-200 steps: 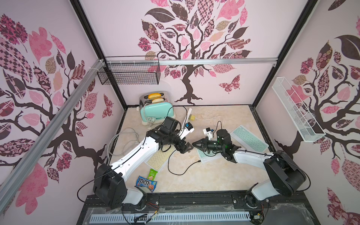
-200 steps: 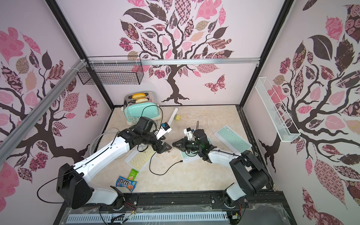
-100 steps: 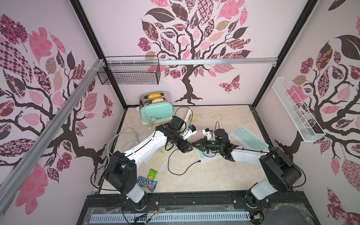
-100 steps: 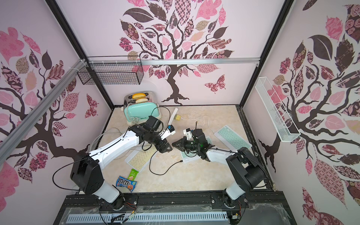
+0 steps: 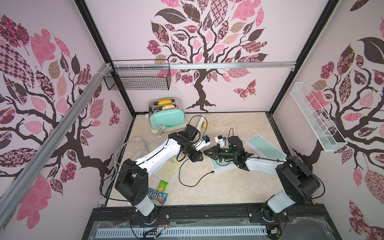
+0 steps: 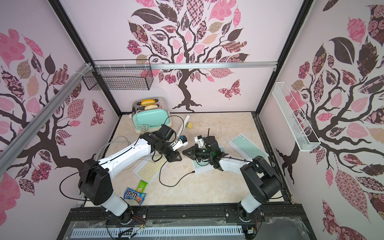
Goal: Unplug the wireless keyboard
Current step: Remove the power cord from the plug.
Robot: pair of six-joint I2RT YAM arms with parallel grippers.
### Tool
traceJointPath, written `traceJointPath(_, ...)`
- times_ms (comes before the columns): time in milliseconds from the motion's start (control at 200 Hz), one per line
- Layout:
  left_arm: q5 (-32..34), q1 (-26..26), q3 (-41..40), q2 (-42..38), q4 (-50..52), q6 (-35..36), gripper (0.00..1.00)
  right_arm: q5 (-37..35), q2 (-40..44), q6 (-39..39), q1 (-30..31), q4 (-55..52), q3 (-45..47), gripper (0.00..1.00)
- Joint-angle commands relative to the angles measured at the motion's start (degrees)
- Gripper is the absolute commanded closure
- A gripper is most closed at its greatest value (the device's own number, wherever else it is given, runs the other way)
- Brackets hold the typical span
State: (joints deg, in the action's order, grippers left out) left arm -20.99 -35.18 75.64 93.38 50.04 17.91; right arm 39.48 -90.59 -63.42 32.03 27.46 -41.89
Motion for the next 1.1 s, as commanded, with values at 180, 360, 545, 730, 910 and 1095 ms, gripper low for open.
traceJointPath(180,0.6,-1.1,0.3,0.0,-0.6,1.9,1.00,-1.9,-2.6,-1.8,0.0,1.7,-2.3,1.00)
traceJointPath(360,2.7,-1.0,2.6,1.5,0.3,2.2,1.00,-6.3,-1.5,1.6,0.7,-3.4,-3.6,1.00)
traceJointPath(545,2.6,-1.0,1.3,0.7,-1.3,2.0,1.00,-10.4,1.0,6.6,0.8,-9.6,-5.3,1.00)
traceJointPath(730,3.6,-1.0,-1.7,-1.5,-2.3,1.9,1.00,-7.5,-1.4,0.5,-0.4,-2.7,-4.9,1.00)
traceJointPath(910,6.4,-1.0,-2.3,-1.7,-0.8,0.8,1.00,-10.1,-0.7,-1.3,-1.7,-2.1,-4.5,1.00)
traceJointPath(1095,5.5,-1.1,-4.4,-3.2,0.5,0.2,1.00,-13.5,1.0,0.1,-4.1,-3.9,-5.0,1.00)
